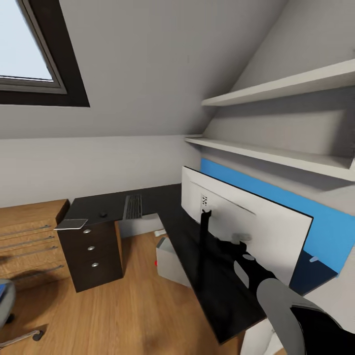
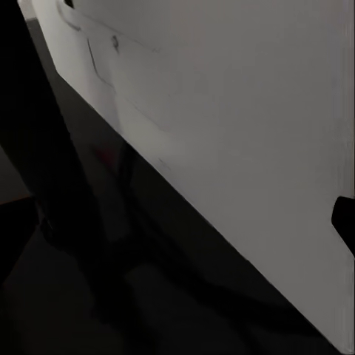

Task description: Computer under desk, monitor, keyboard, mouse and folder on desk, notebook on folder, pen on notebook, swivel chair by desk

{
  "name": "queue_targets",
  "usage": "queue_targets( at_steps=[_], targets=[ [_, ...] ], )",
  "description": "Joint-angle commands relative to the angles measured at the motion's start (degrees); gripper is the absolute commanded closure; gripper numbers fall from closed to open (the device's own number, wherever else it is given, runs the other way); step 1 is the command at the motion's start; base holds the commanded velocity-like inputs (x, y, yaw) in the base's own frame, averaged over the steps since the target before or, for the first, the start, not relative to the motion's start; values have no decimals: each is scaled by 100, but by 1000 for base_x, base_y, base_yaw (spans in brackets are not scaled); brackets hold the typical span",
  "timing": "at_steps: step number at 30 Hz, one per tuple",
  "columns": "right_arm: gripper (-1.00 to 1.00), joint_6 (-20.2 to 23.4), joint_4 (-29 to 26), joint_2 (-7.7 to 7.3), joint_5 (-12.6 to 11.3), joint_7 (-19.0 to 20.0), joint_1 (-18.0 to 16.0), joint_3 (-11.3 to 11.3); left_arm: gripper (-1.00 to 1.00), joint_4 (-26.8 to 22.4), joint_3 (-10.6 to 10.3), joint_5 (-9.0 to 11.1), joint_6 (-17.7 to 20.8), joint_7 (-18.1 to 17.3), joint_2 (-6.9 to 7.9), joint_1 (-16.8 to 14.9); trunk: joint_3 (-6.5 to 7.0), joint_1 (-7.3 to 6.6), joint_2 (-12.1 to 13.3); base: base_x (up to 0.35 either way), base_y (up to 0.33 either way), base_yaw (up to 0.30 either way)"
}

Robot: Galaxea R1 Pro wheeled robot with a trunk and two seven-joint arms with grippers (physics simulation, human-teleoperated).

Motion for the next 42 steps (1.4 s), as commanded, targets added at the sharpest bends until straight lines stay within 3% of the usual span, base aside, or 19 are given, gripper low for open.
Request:
queue_targets(
  at_steps=[1,18,36,42],
  targets=[
    [-100,-19,4,3,37,-13,-5,-46,-100,13,-46,59,-13,44,6,2,-7,1,-5,0,-310,0],
    [-100,-19,4,12,37,-13,-5,-46,-100,66,-46,66,-21,44,15,0,-7,1,-5,0,-297,0],
    [-100,-19,4,40,37,-19,-5,-46,-100,83,-46,66,-21,44,31,1,-7,1,-5,0,-26,2],
    [-100,-27,4,46,37,-22,-5,-46,-100,127,-46,66,3,44,56,0,-7,1,-5,0,-56,233]
  ],
)
